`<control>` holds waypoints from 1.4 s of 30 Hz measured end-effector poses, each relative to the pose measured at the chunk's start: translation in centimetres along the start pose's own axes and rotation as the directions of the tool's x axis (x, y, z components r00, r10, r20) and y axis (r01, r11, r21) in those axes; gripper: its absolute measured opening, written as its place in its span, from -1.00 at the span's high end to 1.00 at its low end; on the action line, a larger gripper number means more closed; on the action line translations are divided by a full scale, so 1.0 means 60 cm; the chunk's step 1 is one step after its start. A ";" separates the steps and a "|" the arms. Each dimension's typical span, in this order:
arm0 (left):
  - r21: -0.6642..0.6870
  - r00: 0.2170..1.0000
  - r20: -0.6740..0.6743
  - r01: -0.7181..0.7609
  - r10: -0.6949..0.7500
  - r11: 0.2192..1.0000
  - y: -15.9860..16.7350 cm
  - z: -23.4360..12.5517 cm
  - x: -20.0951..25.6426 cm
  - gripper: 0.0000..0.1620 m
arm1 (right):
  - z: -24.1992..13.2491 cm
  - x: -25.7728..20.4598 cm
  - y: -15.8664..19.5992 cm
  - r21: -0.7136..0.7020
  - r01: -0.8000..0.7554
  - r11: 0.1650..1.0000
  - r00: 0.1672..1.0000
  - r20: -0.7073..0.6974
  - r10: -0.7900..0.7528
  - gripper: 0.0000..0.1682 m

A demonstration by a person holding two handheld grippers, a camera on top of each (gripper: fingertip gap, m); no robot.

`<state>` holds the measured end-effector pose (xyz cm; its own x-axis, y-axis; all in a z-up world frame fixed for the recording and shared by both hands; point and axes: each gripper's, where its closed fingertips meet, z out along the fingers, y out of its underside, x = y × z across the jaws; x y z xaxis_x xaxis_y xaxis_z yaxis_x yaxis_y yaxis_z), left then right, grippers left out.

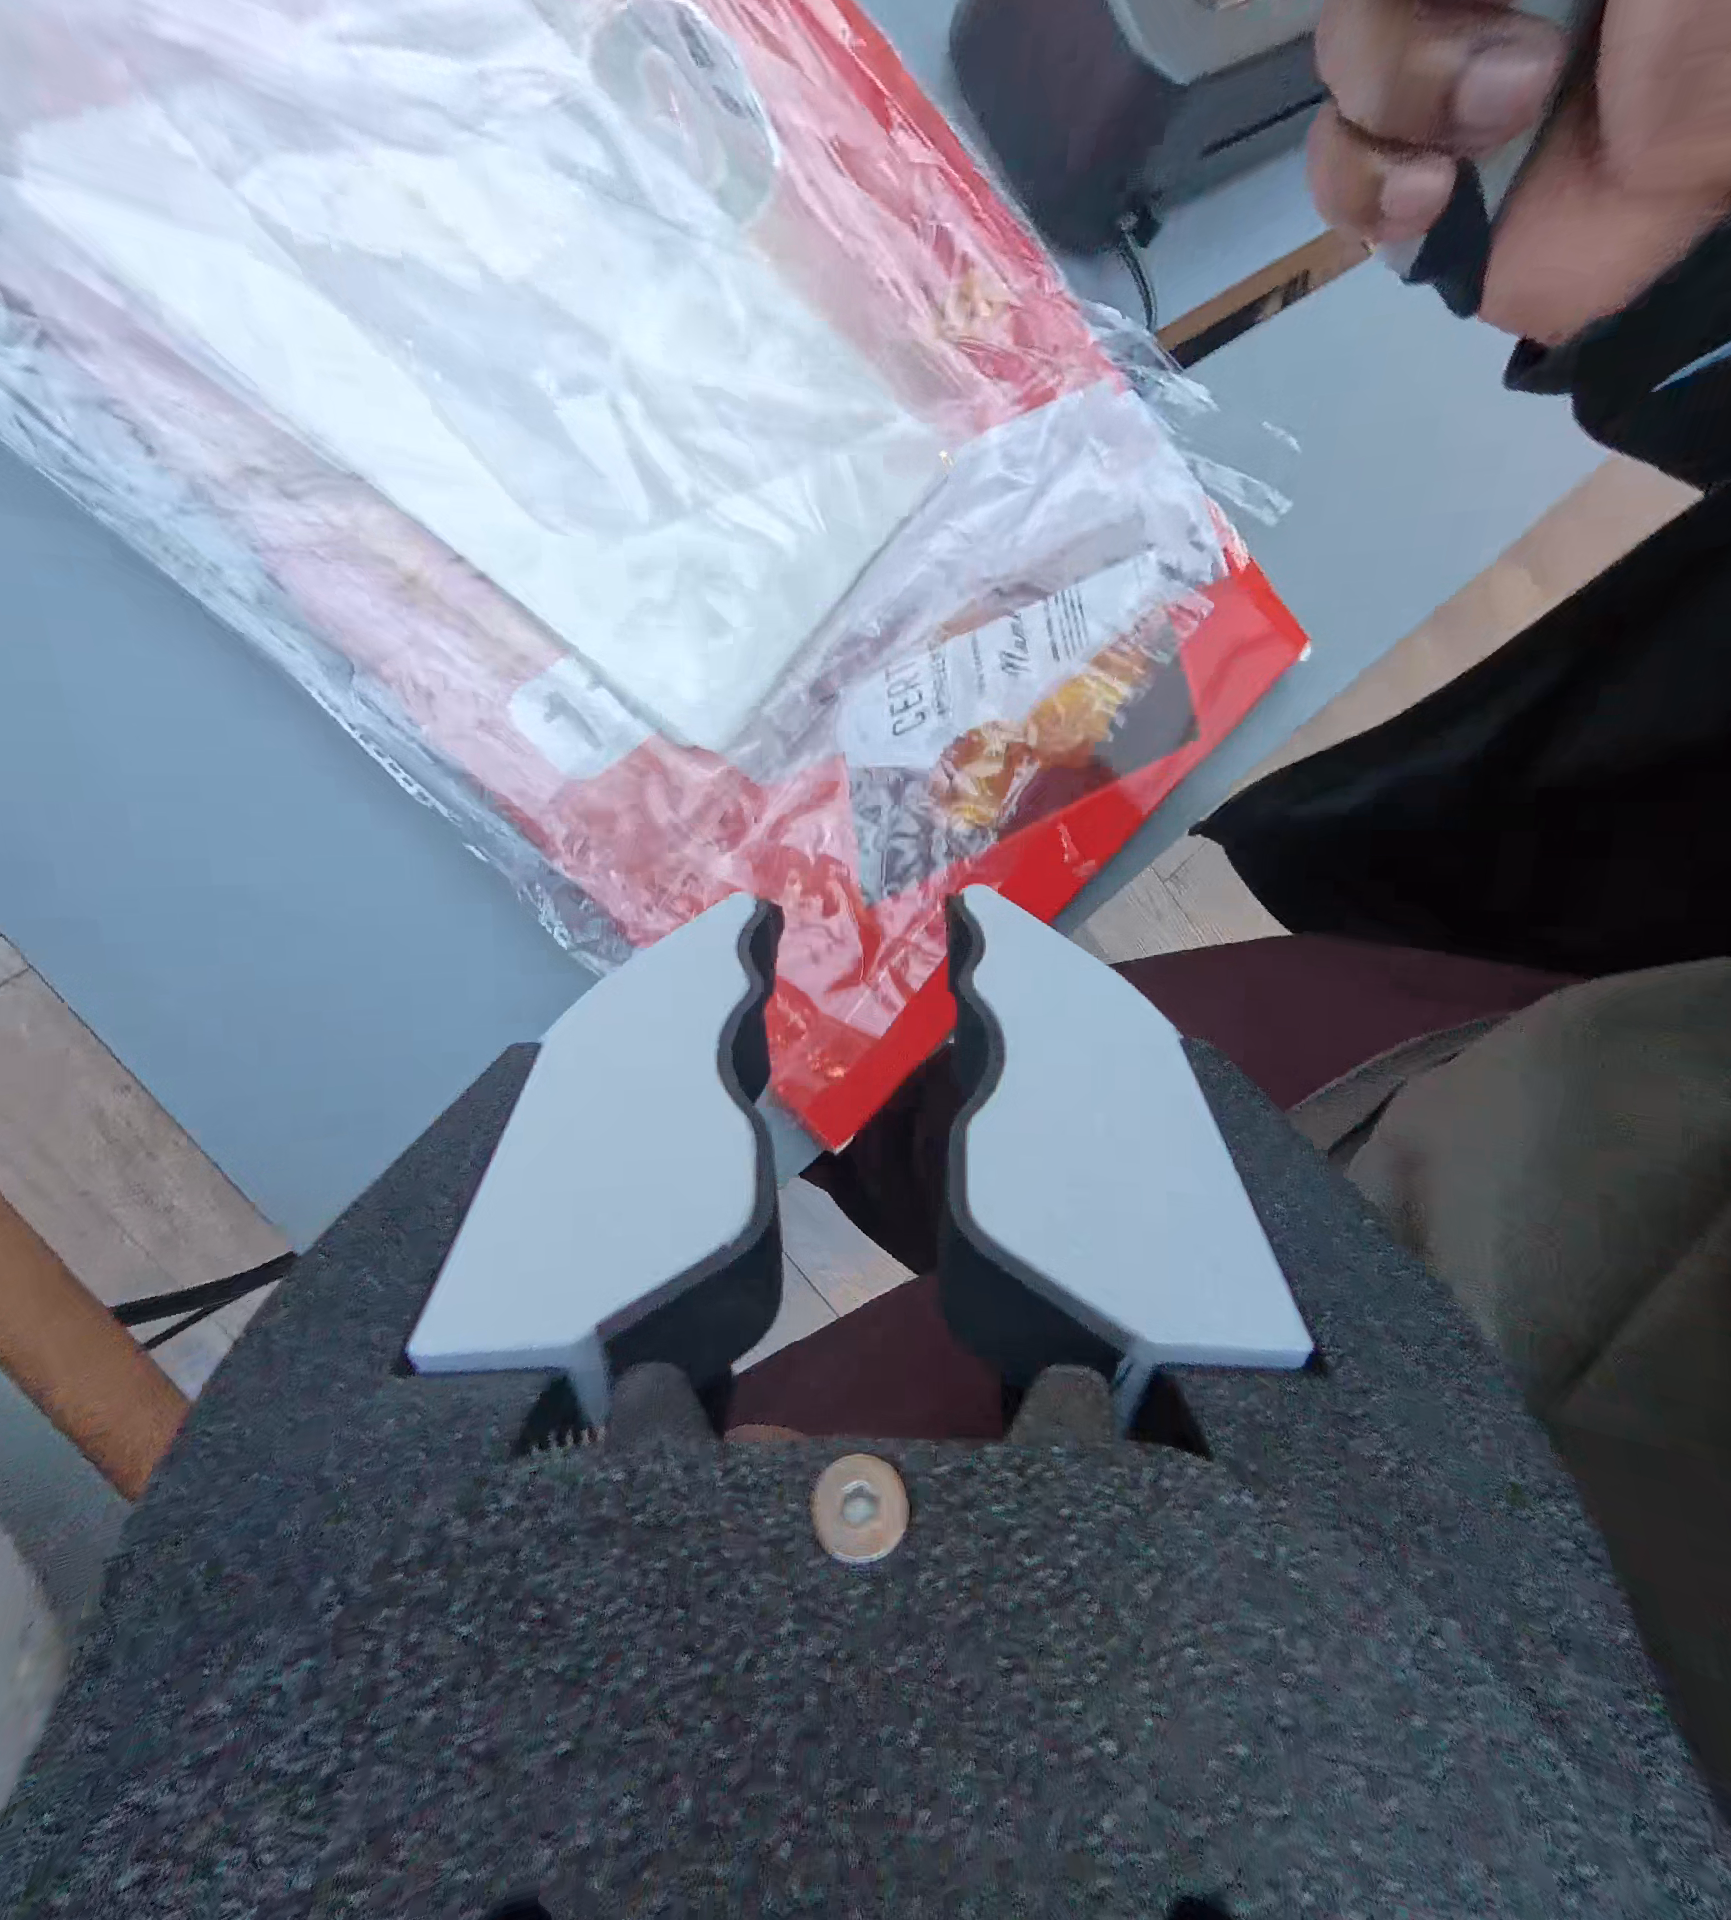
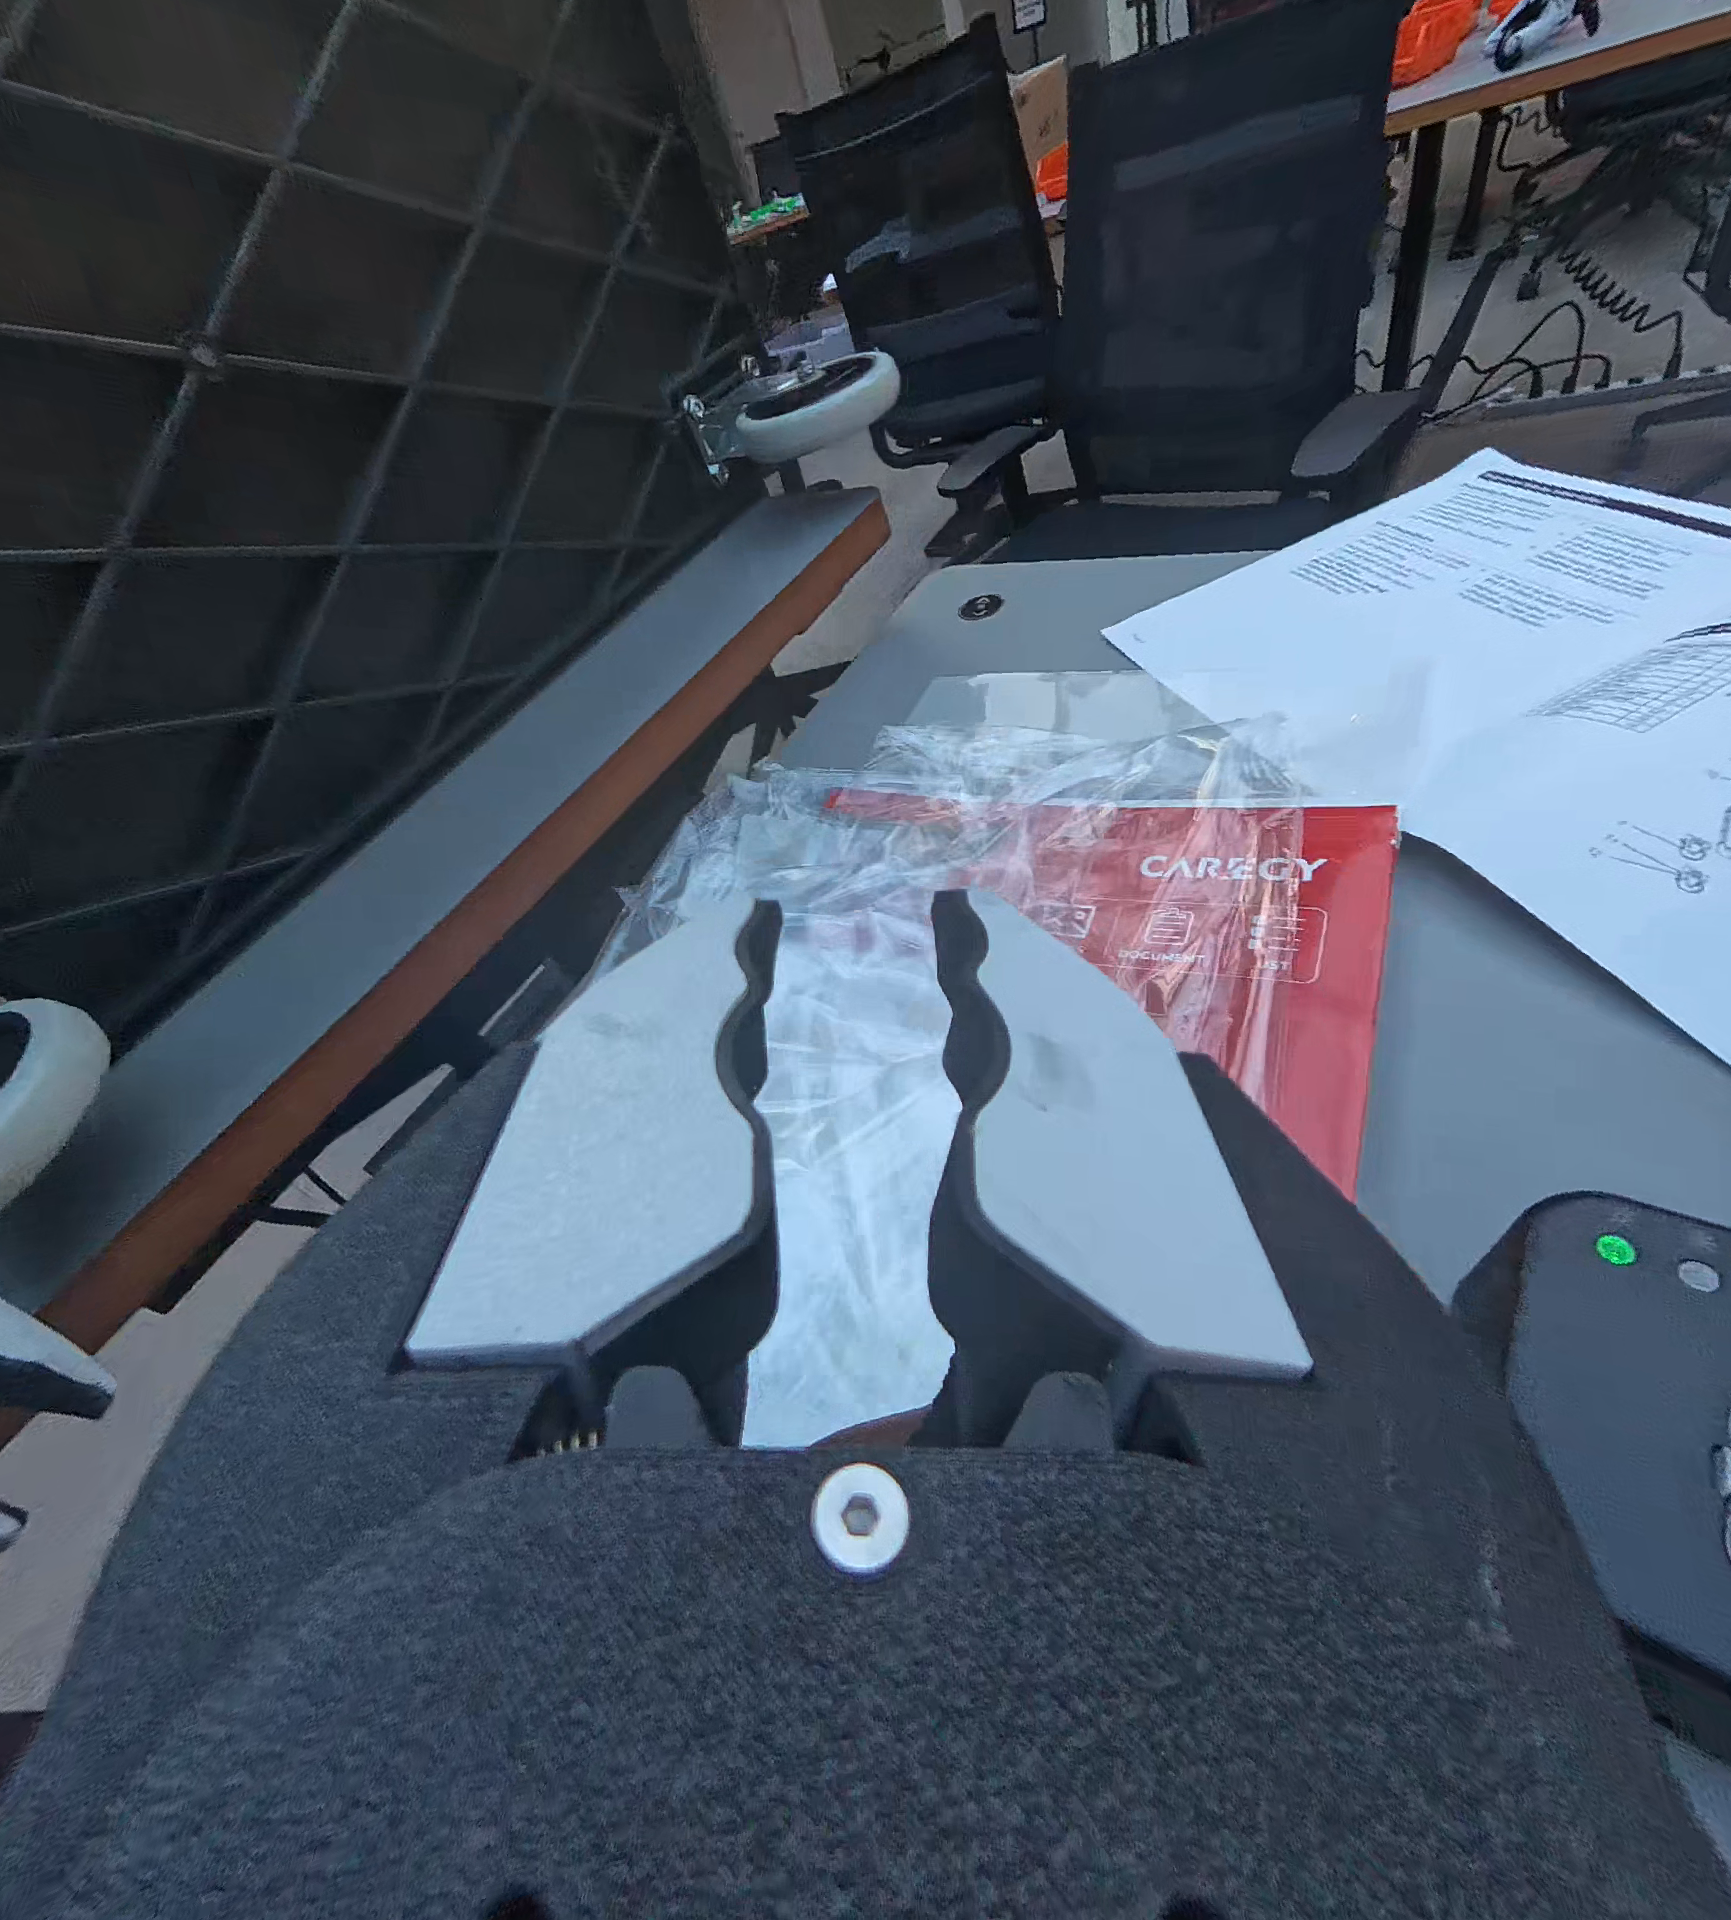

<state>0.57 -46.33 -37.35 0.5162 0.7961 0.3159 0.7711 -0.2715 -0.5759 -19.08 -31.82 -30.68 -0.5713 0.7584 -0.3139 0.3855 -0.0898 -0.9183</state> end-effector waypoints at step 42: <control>-0.025 0.988 -0.096 0.118 -0.120 0.993 -0.168 0.155 0.046 0.42 | -0.003 0.152 -0.003 -0.018 -0.009 1.000 0.997 0.079 0.011 0.62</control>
<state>-9.25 -36.38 -37.72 0.4533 0.7673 0.4537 0.8358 -0.1890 -0.5155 -24.21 -24.74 -33.36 -0.6222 0.7043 -0.3417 0.4037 -0.0854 -0.9109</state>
